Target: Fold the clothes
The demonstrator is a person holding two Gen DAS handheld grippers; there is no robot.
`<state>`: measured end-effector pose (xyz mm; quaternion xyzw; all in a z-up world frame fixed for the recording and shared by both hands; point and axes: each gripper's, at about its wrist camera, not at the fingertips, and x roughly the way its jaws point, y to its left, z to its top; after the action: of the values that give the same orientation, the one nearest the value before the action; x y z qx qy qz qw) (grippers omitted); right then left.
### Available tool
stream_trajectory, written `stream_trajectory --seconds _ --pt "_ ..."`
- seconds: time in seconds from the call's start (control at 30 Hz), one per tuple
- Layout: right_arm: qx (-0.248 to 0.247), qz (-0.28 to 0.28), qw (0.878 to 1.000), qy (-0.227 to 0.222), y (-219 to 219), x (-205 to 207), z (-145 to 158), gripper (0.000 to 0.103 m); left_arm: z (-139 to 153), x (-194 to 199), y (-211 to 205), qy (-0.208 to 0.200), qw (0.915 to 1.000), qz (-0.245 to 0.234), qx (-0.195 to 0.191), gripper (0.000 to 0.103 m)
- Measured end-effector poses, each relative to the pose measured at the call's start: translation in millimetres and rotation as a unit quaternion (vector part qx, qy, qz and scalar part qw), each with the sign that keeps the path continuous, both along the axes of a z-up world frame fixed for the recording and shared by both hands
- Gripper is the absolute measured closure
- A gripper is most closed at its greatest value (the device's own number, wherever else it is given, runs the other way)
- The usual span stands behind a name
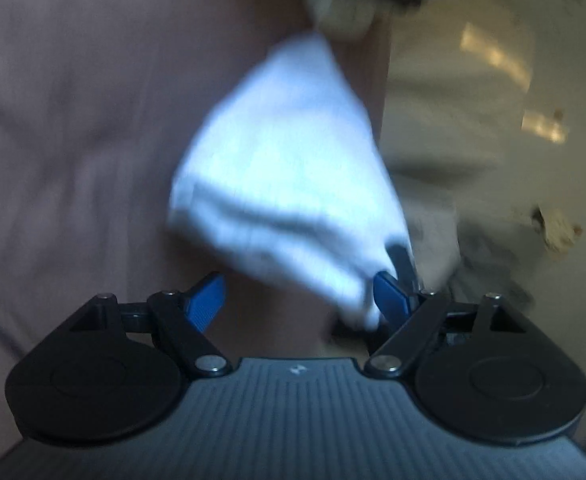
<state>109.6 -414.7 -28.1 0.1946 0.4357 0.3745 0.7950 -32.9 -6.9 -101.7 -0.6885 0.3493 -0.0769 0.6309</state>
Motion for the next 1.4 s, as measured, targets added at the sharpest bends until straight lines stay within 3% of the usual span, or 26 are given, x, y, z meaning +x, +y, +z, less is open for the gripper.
stream_trajectory --seconds 0.2,0.27,0.37,0.4,0.5,0.6,0.67,0.7,0.77,0.83,0.9,0.93,0.97,1.07,1.1,1.17,1.23,1.3,1.4 --pt "0.029 -0.024 0.999 0.021 -14 -15 -16 0.082 -4 13 -3 0.004 0.9999 0.011 0.006 0.019" --pt "0.04 -0.037 0.998 0.031 -17 -16 -21 0.083 -11 4 -7 0.023 0.9992 0.011 -0.033 0.019" --pt "0.042 -0.04 0.998 0.031 -17 -14 -18 0.083 -17 -9 -23 0.017 0.9942 0.004 -0.106 0.018" --pt "0.042 -0.04 0.998 0.03 -16 -14 -17 0.083 -19 -13 -26 0.016 0.9923 0.015 -0.122 0.018" --pt "0.05 -0.043 0.997 0.039 -15 -13 -17 0.083 -34 -24 -34 0.022 0.9797 0.088 -0.179 0.003" --pt "0.053 -0.045 0.997 0.045 -15 -14 -19 0.083 -43 -23 -30 0.028 0.9734 0.112 -0.198 0.004" --pt "0.057 -0.04 0.996 0.05 -16 -17 -20 0.083 -36 -22 -23 0.011 0.9795 0.117 -0.164 0.009" --pt "0.06 -0.037 0.996 0.054 -17 -18 -21 0.083 -31 -20 -21 0.005 0.9838 0.11 -0.142 0.017" --pt "0.064 -0.028 0.996 0.059 -18 -23 -22 0.084 -23 -14 -17 -0.007 0.9914 0.086 -0.099 0.065" --pt "0.059 -0.025 0.996 0.053 -23 -29 -23 0.084 -14 -12 -14 -0.018 0.9965 0.066 -0.049 0.084" --pt "0.049 -0.024 0.997 0.054 -29 -30 -29 0.083 -6 -8 -14 -0.017 0.999 0.04 -0.009 0.084" --pt "0.045 -0.035 0.997 0.055 -33 -30 -33 0.077 -2 -6 -14 -0.014 0.9995 0.025 0.009 0.084" --pt "0.047 -0.054 0.996 0.062 -38 -29 -39 0.07 1 -4 -16 -0.01 0.9995 0.012 0.029 0.084" --pt "0.058 -0.128 0.986 0.087 -60 -19 -58 0.034 7 3 -20 0.001 0.9958 -0.021 0.089 0.084" --pt "0.053 -0.152 0.984 0.079 -65 -13 -62 0.029 8 4 -21 0.005 0.9939 -0.03 0.106 0.084" --pt "0.037 -0.171 0.982 0.066 -71 6 -71 0.029 4 4 -15 0.01 0.9918 -0.045 0.12 0.084" --pt "0.051 -0.15 0.984 0.079 -67 29 -83 0.029 3 4 -12 0.009 0.9905 -0.052 0.127 0.084" --pt "0.068 -0.13 0.985 0.091 -60 54 -100 0.022 2 3 -11 0.004 0.9872 -0.063 0.147 0.084" --pt "0.066 -0.125 0.988 0.061 -45 79 -118 0.021 7 9 -13 -0.006 0.9783 -0.082 0.19 0.084"
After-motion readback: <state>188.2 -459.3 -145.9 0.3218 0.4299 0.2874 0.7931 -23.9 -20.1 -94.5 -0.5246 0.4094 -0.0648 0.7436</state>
